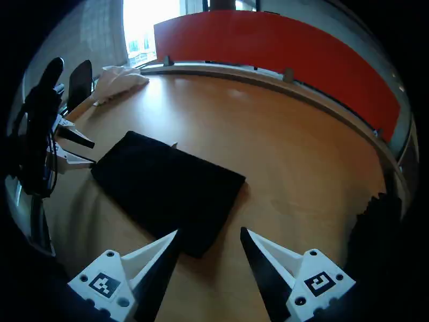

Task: Fold towel

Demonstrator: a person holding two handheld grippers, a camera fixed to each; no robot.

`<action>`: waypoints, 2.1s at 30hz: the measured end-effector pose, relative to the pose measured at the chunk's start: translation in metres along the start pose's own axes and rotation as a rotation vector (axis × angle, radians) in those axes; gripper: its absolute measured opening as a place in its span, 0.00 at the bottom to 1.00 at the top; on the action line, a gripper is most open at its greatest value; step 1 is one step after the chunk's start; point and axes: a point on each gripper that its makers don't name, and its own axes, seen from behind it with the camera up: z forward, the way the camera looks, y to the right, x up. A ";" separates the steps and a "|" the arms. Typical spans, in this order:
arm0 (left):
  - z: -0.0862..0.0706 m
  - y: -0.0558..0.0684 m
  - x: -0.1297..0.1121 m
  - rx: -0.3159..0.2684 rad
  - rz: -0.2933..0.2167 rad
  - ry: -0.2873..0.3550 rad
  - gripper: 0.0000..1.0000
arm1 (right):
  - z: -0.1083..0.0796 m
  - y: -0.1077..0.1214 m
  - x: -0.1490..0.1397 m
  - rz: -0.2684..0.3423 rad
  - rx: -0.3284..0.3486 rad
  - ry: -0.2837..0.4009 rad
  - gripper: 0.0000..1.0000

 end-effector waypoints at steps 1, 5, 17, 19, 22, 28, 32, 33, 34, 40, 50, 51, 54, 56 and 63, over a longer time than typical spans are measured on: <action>-0.002 0.002 -0.003 0.000 -0.004 0.000 0.96 | -0.002 -0.001 -0.003 0.001 0.000 -0.002 0.80; -0.007 0.007 -0.013 0.002 -0.018 0.000 0.96 | -0.009 -0.004 -0.013 0.002 -0.001 -0.009 0.81; -0.019 0.009 -0.033 0.020 -0.056 0.004 0.96 | -0.018 -0.007 -0.022 -0.017 0.001 -0.008 0.81; -0.021 0.008 -0.035 0.023 -0.060 0.007 0.96 | -0.018 -0.007 -0.022 -0.026 0.007 -0.005 0.80; -0.024 0.008 -0.037 0.027 -0.065 0.016 0.96 | -0.017 -0.008 -0.022 -0.043 0.020 0.000 0.81; -0.032 0.009 -0.044 0.039 -0.085 0.035 0.96 | -0.014 -0.009 -0.024 -0.093 0.049 0.001 0.81; -0.038 0.009 -0.049 0.045 -0.103 0.050 0.96 | -0.011 -0.009 -0.024 -0.126 0.070 0.002 0.81; -0.039 0.008 -0.050 0.047 -0.106 0.055 0.96 | -0.010 -0.008 -0.024 -0.133 0.074 0.002 0.81; -0.041 0.007 -0.051 0.052 -0.107 0.062 0.96 | -0.009 -0.007 -0.024 -0.140 0.077 0.002 0.81; -0.051 0.003 -0.052 0.076 -0.112 0.108 0.96 | -0.005 -0.003 -0.023 -0.180 0.102 -0.003 0.81; -0.070 -0.009 -0.053 0.119 -0.151 0.188 0.96 | 0.001 -0.001 -0.026 -0.250 0.155 -0.026 0.80; -0.072 -0.010 -0.054 0.123 -0.154 0.194 0.96 | 0.001 -0.001 -0.026 -0.255 0.159 -0.029 0.80; -0.077 -0.014 -0.055 0.135 -0.159 0.214 0.96 | 0.003 -0.001 -0.027 -0.267 0.168 -0.037 0.81; -0.080 -0.016 -0.056 0.144 -0.160 0.229 0.96 | 0.004 -0.001 -0.027 -0.273 0.174 -0.043 0.81; -0.089 -0.021 -0.061 0.163 -0.182 0.278 0.96 | 0.006 -0.001 -0.028 -0.296 0.190 -0.059 0.80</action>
